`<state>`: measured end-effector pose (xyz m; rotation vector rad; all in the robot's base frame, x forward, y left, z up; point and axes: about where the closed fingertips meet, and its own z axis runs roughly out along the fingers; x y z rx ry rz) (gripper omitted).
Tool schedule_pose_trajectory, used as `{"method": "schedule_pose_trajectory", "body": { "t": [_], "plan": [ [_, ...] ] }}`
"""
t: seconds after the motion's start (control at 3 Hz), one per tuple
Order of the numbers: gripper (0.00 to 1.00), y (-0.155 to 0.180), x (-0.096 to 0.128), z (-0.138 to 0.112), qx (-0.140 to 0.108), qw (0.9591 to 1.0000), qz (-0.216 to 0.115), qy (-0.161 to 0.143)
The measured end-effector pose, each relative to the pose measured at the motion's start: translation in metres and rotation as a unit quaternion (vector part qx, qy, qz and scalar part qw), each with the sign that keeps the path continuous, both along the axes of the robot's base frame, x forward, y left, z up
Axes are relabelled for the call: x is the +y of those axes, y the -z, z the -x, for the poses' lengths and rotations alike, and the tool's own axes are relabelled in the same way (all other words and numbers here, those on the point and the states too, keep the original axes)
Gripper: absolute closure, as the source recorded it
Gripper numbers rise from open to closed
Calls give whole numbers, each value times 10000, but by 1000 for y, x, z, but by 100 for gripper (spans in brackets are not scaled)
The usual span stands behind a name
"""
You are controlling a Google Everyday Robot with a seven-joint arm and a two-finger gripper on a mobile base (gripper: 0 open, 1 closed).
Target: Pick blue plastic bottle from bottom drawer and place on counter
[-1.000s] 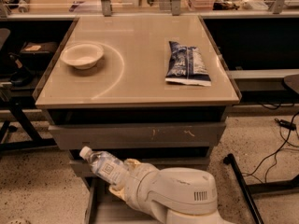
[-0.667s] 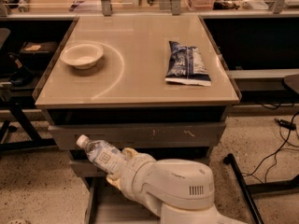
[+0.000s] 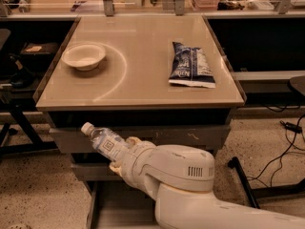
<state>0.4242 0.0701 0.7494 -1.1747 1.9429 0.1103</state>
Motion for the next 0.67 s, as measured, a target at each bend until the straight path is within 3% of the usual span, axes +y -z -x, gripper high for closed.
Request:
{"method": "schedule_pose_trajectory", "body": {
  "t": [0.67],
  "plan": [
    [100, -59, -30, -45, -448, 9977, 30, 511]
  ]
}}
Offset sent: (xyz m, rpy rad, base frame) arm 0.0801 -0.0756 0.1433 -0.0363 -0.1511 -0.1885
